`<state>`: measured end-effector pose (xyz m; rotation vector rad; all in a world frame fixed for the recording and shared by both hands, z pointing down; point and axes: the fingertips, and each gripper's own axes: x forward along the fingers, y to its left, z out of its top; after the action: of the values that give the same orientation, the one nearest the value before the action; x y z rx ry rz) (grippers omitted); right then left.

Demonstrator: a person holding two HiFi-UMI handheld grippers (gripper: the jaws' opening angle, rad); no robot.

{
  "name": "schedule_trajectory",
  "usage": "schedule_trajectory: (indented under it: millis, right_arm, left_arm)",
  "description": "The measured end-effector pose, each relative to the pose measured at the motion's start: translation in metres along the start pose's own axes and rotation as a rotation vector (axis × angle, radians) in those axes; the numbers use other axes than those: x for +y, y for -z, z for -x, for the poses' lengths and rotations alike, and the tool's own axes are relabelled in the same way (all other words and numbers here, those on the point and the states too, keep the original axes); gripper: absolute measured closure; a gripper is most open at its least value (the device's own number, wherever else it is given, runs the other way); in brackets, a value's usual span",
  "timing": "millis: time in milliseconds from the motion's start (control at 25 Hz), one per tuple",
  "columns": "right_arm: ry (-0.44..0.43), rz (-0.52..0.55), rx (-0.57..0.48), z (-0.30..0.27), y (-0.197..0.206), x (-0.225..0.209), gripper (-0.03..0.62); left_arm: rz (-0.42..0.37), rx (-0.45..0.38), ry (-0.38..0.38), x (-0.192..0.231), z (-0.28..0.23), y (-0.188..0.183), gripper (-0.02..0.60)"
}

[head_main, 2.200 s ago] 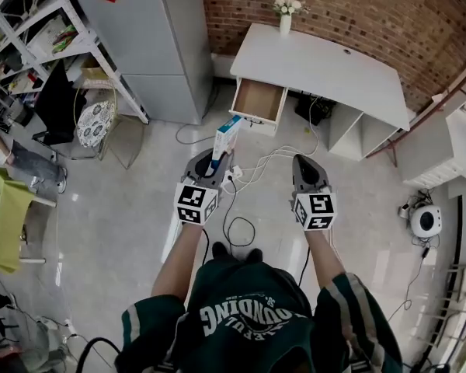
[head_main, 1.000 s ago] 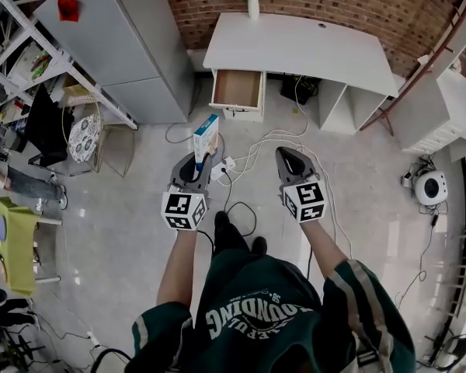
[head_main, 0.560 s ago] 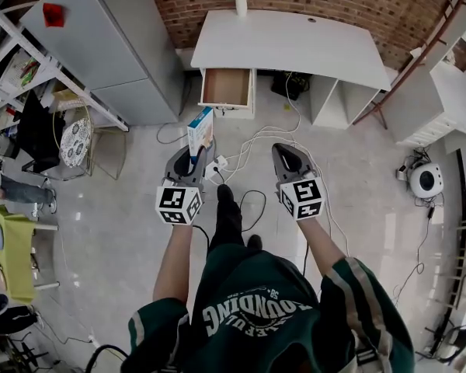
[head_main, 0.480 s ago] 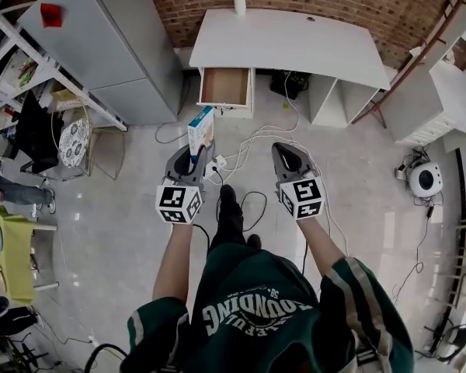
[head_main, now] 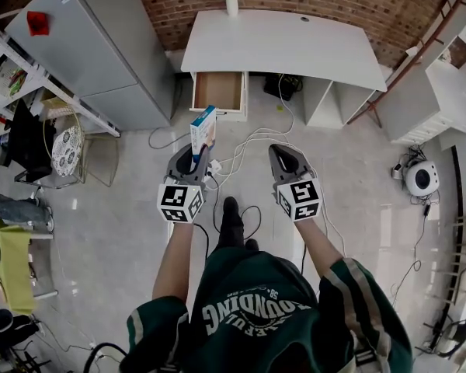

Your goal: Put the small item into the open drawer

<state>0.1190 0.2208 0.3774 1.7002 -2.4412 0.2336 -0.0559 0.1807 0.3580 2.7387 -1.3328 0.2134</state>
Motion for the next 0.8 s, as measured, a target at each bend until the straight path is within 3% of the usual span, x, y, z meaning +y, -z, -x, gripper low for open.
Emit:
schedule_trajectory:
  millis: [800]
  right_arm:
    - [0.001, -0.004, 0.048, -0.140, -0.026, -0.030, 0.569]
  left_arm:
    - [0.041, 0.037, 0.025, 0.099, -0.109, -0.002, 0.483]
